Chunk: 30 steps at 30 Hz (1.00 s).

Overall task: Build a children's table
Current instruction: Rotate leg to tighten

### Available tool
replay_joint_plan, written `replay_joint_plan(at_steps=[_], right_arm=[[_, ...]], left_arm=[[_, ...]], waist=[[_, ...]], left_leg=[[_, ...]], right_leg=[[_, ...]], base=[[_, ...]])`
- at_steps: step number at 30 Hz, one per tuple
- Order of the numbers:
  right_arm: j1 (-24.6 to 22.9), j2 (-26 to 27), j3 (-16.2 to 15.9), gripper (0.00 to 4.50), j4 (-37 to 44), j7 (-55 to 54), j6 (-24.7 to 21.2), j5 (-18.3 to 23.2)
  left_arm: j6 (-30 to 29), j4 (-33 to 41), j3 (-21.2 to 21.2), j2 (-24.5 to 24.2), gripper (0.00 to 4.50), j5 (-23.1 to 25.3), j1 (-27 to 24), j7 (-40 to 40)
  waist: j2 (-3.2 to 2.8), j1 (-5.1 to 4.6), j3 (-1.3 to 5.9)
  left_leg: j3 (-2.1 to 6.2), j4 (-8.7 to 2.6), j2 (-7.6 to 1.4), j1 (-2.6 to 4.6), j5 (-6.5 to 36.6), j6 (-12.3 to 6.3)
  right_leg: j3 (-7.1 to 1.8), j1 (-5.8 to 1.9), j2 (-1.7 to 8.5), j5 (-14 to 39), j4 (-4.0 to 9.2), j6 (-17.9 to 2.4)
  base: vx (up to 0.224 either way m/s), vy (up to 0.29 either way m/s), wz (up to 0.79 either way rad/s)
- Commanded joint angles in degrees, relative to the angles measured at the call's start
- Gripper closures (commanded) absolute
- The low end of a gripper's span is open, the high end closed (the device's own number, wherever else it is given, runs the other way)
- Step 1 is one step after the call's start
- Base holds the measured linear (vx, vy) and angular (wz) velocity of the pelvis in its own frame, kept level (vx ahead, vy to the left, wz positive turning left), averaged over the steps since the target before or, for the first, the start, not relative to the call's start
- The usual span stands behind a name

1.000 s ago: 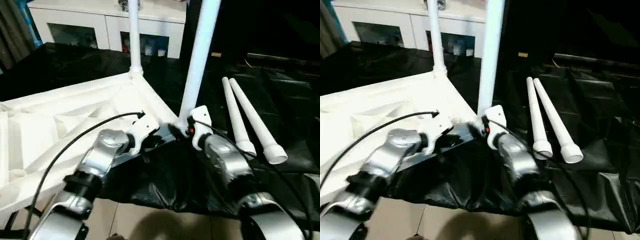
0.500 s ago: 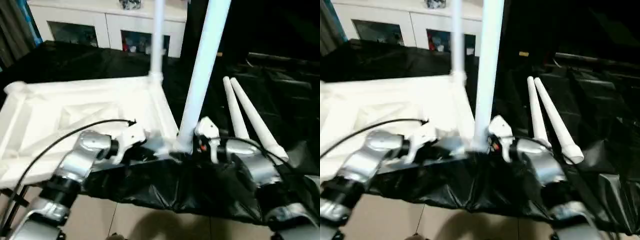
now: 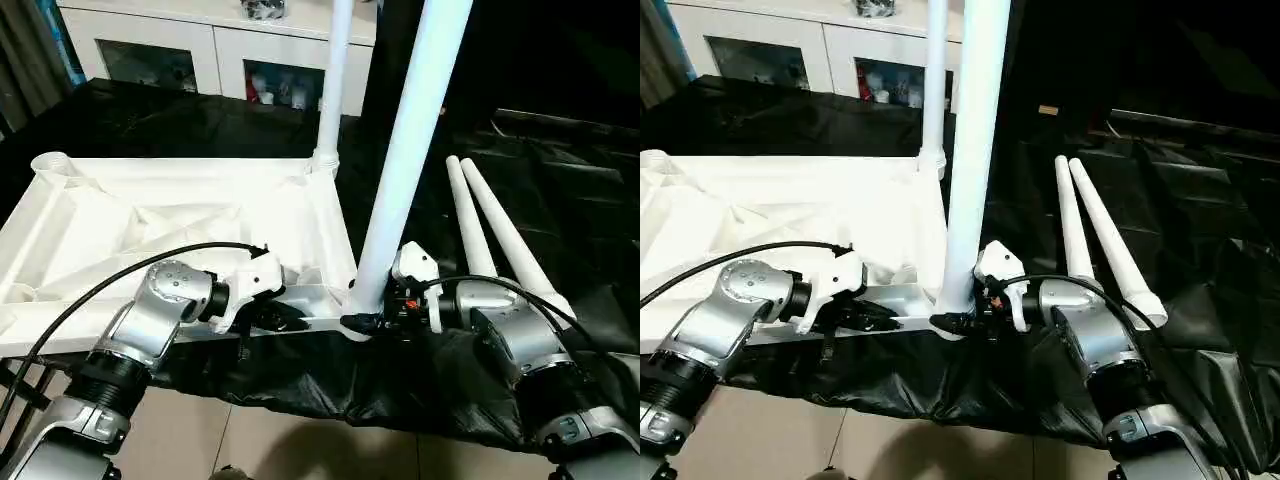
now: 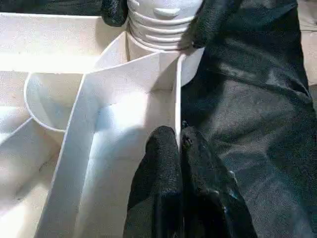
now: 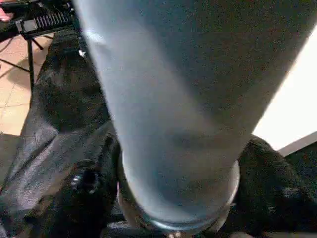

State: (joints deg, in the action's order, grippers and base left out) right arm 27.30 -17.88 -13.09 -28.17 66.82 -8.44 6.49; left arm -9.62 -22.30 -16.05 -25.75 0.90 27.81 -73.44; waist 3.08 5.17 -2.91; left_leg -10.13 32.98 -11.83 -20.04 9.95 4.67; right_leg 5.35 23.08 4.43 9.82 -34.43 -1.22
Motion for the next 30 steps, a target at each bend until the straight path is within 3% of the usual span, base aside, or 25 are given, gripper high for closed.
replay_joint_plan(at_steps=[1,5,9,10,12,16,17,18,19,20,22,24,30], right_arm=[[-0.51,3.00,-4.27,1.67,2.30,4.24,-0.62,1.29],[-0.08,5.05,-2.03,1.75,-0.55,-2.18,-0.45,0.14],[2.94,10.00,2.58,1.77,-8.99,-20.30,-0.29,-2.77],[3.65,11.16,3.63,1.77,-10.54,-23.70,-0.25,-2.75],[5.98,14.15,5.74,1.78,-15.14,-33.23,0.46,-3.30],[9.79,17.82,9.11,1.78,-21.85,-46.18,1.07,-3.23],[10.64,18.56,9.45,1.78,-22.76,-47.95,1.80,-3.30],[11.42,19.41,9.62,1.78,-23.40,-48.98,3.11,-3.77],[11.67,19.76,9.55,1.78,-23.51,-49.00,3.70,-4.02],[11.97,20.21,10.16,1.78,-23.97,-48.63,4.21,-3.88],[12.27,20.61,10.93,1.22,-24.36,-47.52,4.76,-3.44],[12.07,20.24,10.90,1.04,-23.71,-44.24,5.53,-2.75],[11.15,16.49,7.61,0.61,-22.07,-37.53,9.47,-4.26]], left_arm=[[-0.29,1.13,-1.28,2.40,4.50,-0.72,0.38,2.06],[-2.47,-0.12,-0.78,3.92,4.50,0.44,1.25,5.93],[-5.46,-3.43,0.39,8.43,4.50,2.38,3.94,14.59],[-6.21,-4.33,0.65,9.72,4.50,2.89,4.66,17.11],[-7.91,-6.67,1.28,13.42,4.50,3.56,6.45,22.83],[-9.22,-8.46,1.66,17.99,4.50,3.73,7.97,27.92],[-9.19,-8.61,1.36,18.67,4.50,3.91,8.19,28.28],[-8.57,-8.82,0.71,19.05,4.50,4.51,8.34,28.37],[-7.89,-9.01,0.30,18.99,4.50,4.91,8.37,28.22],[-7.80,-9.33,0.33,19.06,4.50,5.20,8.44,28.35],[-7.51,-9.70,0.54,18.84,4.50,5.56,8.45,28.61],[-7.28,-8.86,0.87,17.64,4.50,5.27,7.95,27.72],[-3.71,-6.23,1.04,13.47,4.50,3.52,5.87,22.29]], waist=[[0.11,0.15,3.30],[0.06,0.08,3.18],[-0.03,-0.65,2.91],[0.01,-0.61,3.13],[-0.17,-0.75,2.96],[-0.17,-0.83,3.12],[-1.79,-0.46,3.23],[-0.80,-0.73,3.33],[-0.93,-0.58,3.52],[-1.03,-0.36,3.62],[-1.15,-0.23,3.63],[-1.16,-0.12,3.73],[-1.29,-0.37,3.60]], left_leg=[[0.38,-3.87,-1.79,0.19,13.47,-1.53],[0.40,-3.93,-1.80,0.28,14.20,-1.23],[0.77,-4.05,-1.57,0.75,17.73,1.28],[0.92,-4.05,-1.64,0.68,17.79,1.42],[0.70,-3.95,-1.48,1.06,18.96,1.17],[0.93,-3.91,-1.43,1.04,19.16,1.62],[1.04,-3.93,-1.40,1.16,19.48,1.65],[0.90,-4.06,-1.46,0.65,19.03,1.33],[0.89,-4.02,-1.37,0.43,18.07,1.22],[0.59,-3.90,-1.42,0.61,16.76,0.67],[0.48,-3.87,-1.40,0.34,15.30,0.05],[0.35,-3.79,-1.40,0.27,13.82,-0.39],[0.49,-3.96,-1.45,-0.19,14.03,-0.80]], right_leg=[[-3.27,-2.76,4.27,18.78,4.28,-9.09],[-3.25,-2.65,4.25,19.36,4.41,-9.19],[-2.93,-2.22,4.45,27.46,5.34,-7.42],[-2.87,-2.45,4.59,27.88,5.43,-6.62],[-2.95,-1.80,4.29,28.09,5.82,-6.48],[-2.70,-1.85,4.45,28.83,5.85,-5.93],[-2.83,-1.86,4.55,27.11,5.69,-6.23],[-2.81,-2.15,4.26,24.44,5.58,-6.43],[-2.90,-2.43,4.29,22.90,5.26,-6.73],[-3.12,-2.19,4.26,19.98,5.04,-7.49],[-3.20,-2.46,4.13,17.12,4.62,-8.58],[-3.25,-2.65,4.10,14.29,4.19,-9.62],[-3.09,-3.07,4.24,16.08,4.29,-9.55]], base=[[0.000,0.000,0.00],[0.000,0.000,0.00],[0.000,0.000,0.00],[0.000,0.000,0.00],[0.000,0.000,0.00],[0.000,0.000,0.00],[0.000,0.000,0.00],[0.000,0.000,0.00],[0.000,0.000,0.00],[0.000,0.000,0.00],[0.000,0.000,0.00],[0.000,0.000,0.00],[0.000,0.000,0.00]])
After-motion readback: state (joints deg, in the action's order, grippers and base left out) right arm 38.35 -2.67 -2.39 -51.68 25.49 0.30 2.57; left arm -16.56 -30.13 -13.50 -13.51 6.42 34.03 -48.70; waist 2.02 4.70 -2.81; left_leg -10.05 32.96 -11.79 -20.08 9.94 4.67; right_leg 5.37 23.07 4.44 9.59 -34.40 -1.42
